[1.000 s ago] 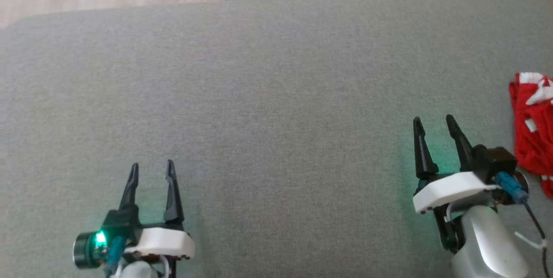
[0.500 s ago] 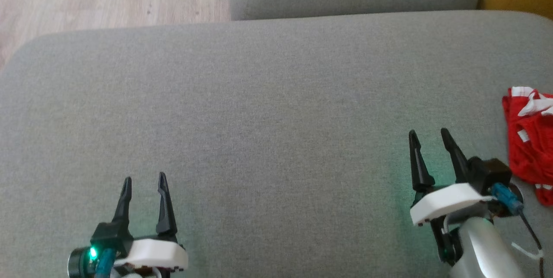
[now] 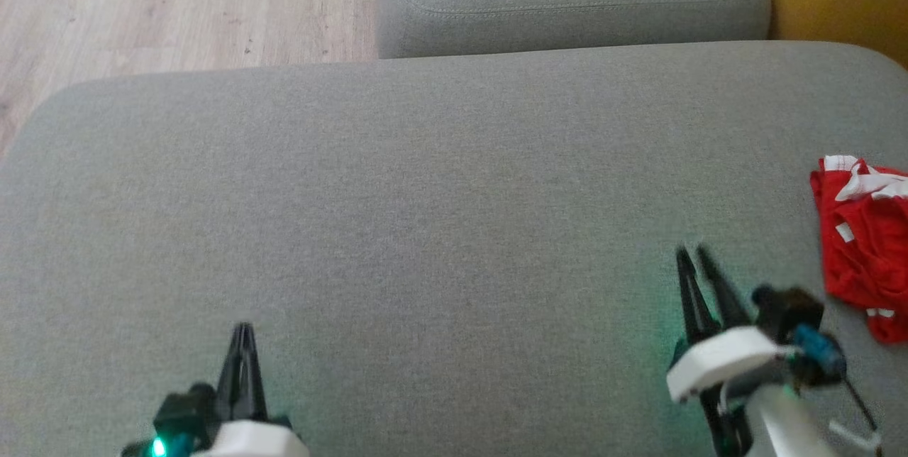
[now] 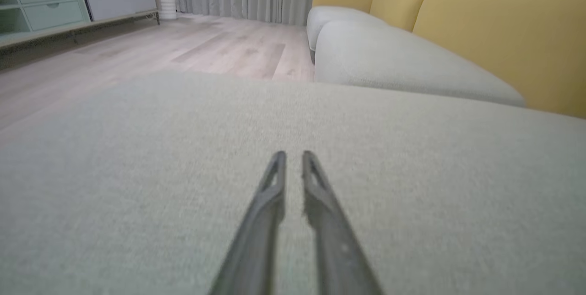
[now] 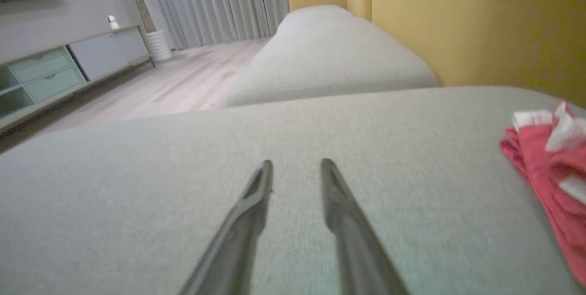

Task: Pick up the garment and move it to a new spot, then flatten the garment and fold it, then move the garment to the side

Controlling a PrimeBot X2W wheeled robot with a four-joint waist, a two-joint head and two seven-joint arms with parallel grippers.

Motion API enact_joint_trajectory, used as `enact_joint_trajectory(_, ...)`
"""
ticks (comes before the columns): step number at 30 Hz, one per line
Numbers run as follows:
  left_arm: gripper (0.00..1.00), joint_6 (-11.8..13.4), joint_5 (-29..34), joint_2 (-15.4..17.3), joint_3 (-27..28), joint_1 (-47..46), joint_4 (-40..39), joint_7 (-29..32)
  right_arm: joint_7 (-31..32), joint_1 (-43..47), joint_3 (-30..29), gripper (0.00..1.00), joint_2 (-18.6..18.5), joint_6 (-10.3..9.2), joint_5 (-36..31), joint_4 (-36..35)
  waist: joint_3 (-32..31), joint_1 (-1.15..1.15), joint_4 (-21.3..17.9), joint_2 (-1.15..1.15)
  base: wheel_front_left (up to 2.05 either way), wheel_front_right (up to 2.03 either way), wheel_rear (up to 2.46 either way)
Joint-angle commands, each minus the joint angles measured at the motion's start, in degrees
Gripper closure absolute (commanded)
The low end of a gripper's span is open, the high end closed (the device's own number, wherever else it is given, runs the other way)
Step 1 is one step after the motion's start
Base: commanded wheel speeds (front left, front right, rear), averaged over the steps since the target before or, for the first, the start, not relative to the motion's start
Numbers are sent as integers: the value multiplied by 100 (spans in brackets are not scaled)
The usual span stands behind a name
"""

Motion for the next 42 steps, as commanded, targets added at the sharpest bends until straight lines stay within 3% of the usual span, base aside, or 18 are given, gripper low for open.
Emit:
enact_joint_trajectory(1,100,-1,-8,-1,1,38,85,4,13,63,-4,100,3,0,8,77,-2,0,-1,0,0,0,0)
enact_joint_trajectory(42,100,-297,-2540,5,386,-164,-211,664,673,177,-309,100,2,-1,2692,-514,-26,0,-25,0,0,0,0)
